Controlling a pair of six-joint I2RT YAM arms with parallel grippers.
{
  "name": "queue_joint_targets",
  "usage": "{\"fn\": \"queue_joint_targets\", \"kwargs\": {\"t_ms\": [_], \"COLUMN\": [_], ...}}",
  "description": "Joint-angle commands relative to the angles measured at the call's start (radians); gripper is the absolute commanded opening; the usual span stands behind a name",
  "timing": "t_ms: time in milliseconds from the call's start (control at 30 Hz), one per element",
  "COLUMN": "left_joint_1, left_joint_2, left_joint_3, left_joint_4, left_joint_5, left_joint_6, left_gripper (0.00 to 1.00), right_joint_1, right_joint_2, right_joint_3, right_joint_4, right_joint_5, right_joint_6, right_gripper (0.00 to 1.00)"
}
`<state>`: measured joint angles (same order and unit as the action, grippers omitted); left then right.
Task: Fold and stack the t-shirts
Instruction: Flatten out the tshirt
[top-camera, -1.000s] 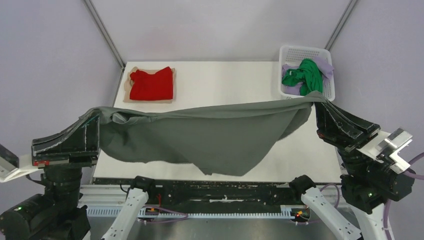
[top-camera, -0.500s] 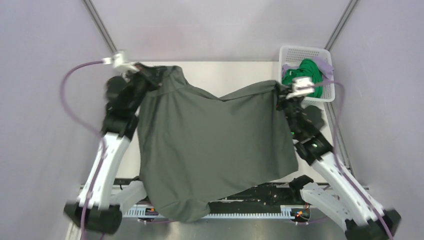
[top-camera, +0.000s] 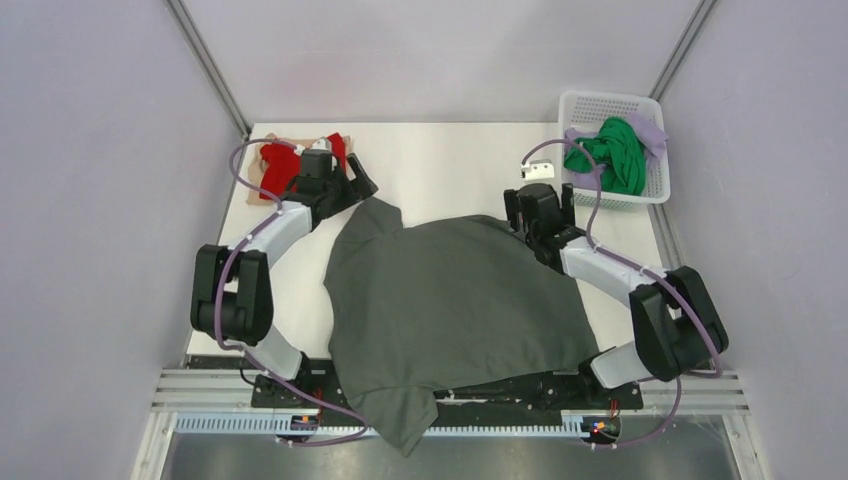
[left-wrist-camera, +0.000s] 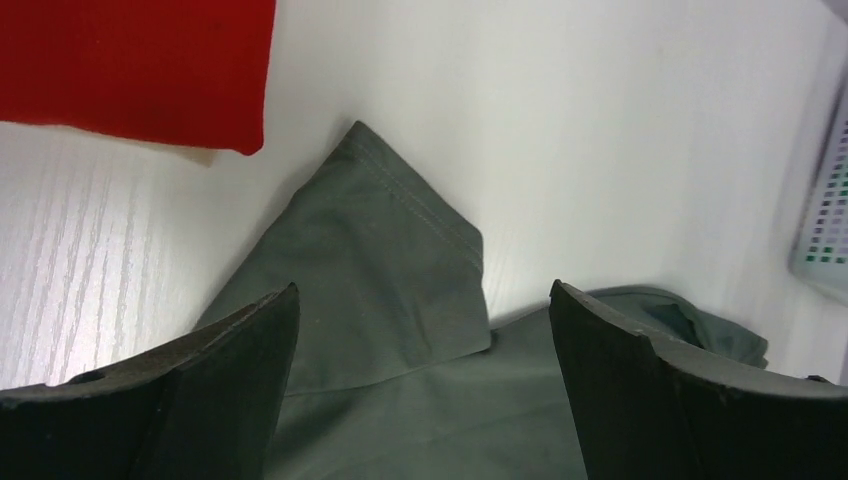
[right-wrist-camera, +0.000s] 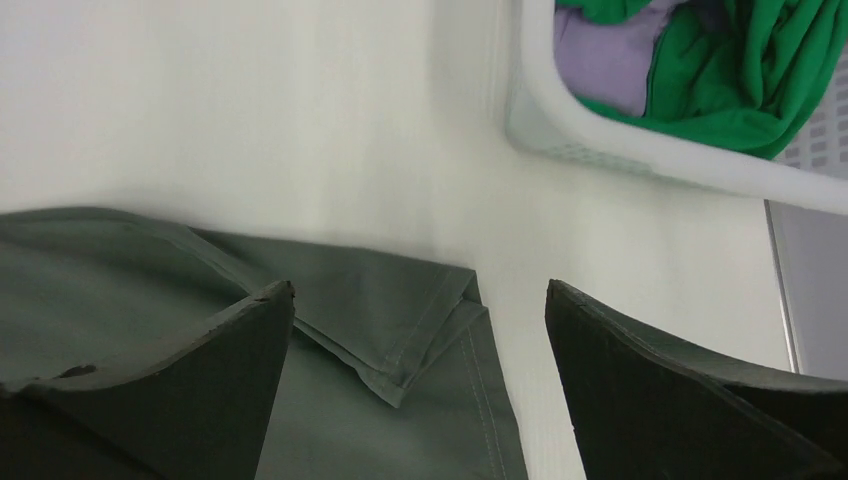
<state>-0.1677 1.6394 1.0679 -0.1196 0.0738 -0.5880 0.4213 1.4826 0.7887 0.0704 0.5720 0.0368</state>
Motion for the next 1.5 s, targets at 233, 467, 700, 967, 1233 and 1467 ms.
{"fn": "queue_joint_targets", "kwargs": {"t_ms": [233, 467, 700, 967, 1233, 1467], "left_joint_1": [-0.086, -0.179, -0.18, -0.179, -0.179, -0.179], "left_joint_2": [-0.202, -0.248, -0.264, -0.26, -0.245, -0.252], "left_joint_3": [-0.135, -0.342, -0.474, -0.471, -0.454, -0.444], "left_joint_4": [0.002, 0.153, 0.218, 0.098, 0.054, 0.026], "left_joint_5": [0.104, 0.092, 0.049, -0.056, -0.102, -0.118], "left_joint_6": [-0.076, -0.162, -0.172, -0.082, -0.061, -0.059], "left_gripper": [1.0, 1.0, 1.0, 1.0, 1.0, 1.0], "right_joint_1": [-0.003, -0.026, -0.053, -0.071, -0.094, -0.148], "right_joint_2": [-0.12, -0.095, -0.069, 0.026, 0.153, 0.336], "right_joint_3": [-0.039, -0.144, -0.244, -0.249, -0.196, 0.018], "right_joint_4": [-0.012, 0.067, 0.202, 0.347, 0.604, 0.646], "right_joint_5": [-0.25, -0.353, -0.403, -0.394, -0.297, -0.315], "right_joint_6": [0.137, 0.296, 0.386, 0.402, 0.411, 0.362], "right_gripper": [0.98, 0.98, 0.98, 0.98, 0.98, 0.98]}}
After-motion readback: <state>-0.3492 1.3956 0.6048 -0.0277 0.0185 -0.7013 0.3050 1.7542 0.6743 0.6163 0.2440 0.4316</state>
